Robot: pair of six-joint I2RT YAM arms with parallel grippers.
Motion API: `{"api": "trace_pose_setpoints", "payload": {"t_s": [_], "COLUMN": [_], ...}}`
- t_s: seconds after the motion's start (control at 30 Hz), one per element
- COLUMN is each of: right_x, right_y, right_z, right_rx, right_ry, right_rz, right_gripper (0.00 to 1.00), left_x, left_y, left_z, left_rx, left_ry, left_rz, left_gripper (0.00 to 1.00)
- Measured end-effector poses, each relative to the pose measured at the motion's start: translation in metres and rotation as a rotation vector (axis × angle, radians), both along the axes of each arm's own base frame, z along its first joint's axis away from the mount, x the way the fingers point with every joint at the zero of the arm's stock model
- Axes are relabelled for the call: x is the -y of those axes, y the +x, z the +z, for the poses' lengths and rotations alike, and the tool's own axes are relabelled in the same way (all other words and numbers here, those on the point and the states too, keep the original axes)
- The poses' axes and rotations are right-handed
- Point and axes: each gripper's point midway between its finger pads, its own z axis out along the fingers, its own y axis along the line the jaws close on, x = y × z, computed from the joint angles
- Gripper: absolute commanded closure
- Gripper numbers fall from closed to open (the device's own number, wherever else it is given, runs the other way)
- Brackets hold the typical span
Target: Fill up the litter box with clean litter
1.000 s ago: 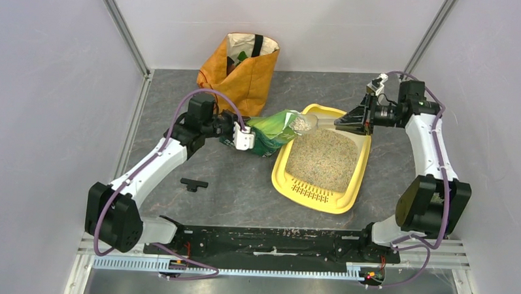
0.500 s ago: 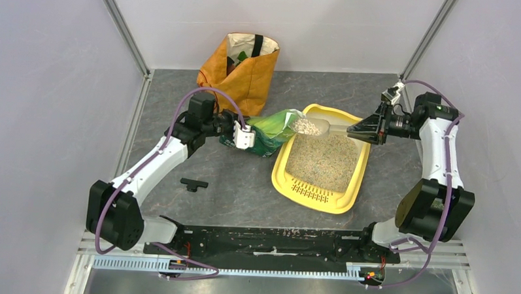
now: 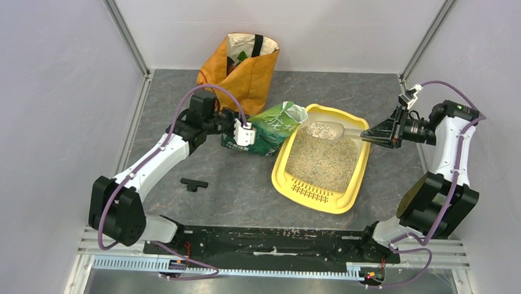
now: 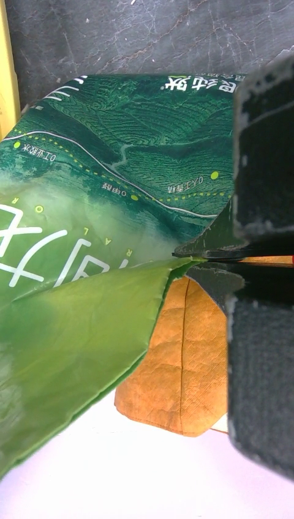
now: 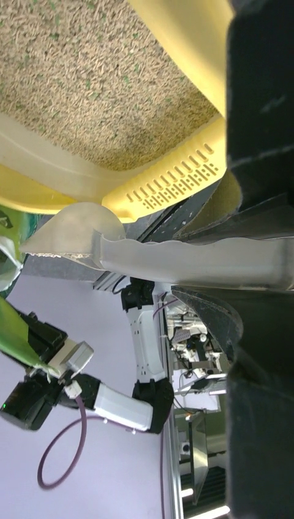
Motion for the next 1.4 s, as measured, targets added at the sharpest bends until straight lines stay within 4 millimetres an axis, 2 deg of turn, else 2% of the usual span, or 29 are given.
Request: {"api": "trace_pose_setpoints", "payload": {"t_s": [0.13,0.27,0.43,0.57,0.67,0.8,1.0,1.1,1.23,1.4], "right_x": [0.004,0.009,0.004,0.003,0.004,-0.005,-0.02,-0.033,-0.054,-0.077], "right_y": [-0.004,-0.012,-0.021,-0.011,-0.004,0.006,0.024,0.031,0.04,0.044], "right_z": [-0.011,-0.026,-0.046,-0.048,-0.04,-0.013,0.048,0.067,0.078,0.074], "right_rx": [-0.032,-0.139,-0.182,-0.12,-0.046,0.097,0.291,0.365,0.431,0.466], "right_ry": [-0.062,-0.167,-0.441,-0.679,-0.826,-0.955,-0.905,-0.842,-0.768,-0.714], "right_rz": [0.004,-0.018,0.015,0.045,0.061,0.088,0.068,0.09,0.161,0.259], "right_gripper": [1.0,1.0,1.0,1.0,1.0,1.0,1.0,1.0,1.0,1.0], "left_x": [0.0,0.0,0.0,0.0,0.0,0.0,0.0,0.0,0.0,0.0], "left_y": [0.0,0.0,0.0,0.001,0.001,0.001,0.001,0.001,0.001,0.001], "left_z": [0.0,0.0,0.001,0.001,0.001,0.001,0.001,0.002,0.002,0.002], "left_rx": [0.001,0.0,0.002,0.003,0.003,0.003,0.002,0.004,0.005,0.004], "left_ry": [0.0,-0.001,-0.002,-0.003,-0.003,-0.004,-0.005,-0.006,-0.006,-0.006], "left_rz": [0.0,0.0,0.0,0.001,0.002,0.003,0.004,0.004,0.004,0.003], "left_gripper": [0.98,0.98,0.98,0.98,0.98,0.98,0.98,0.98,0.98,0.98]}}
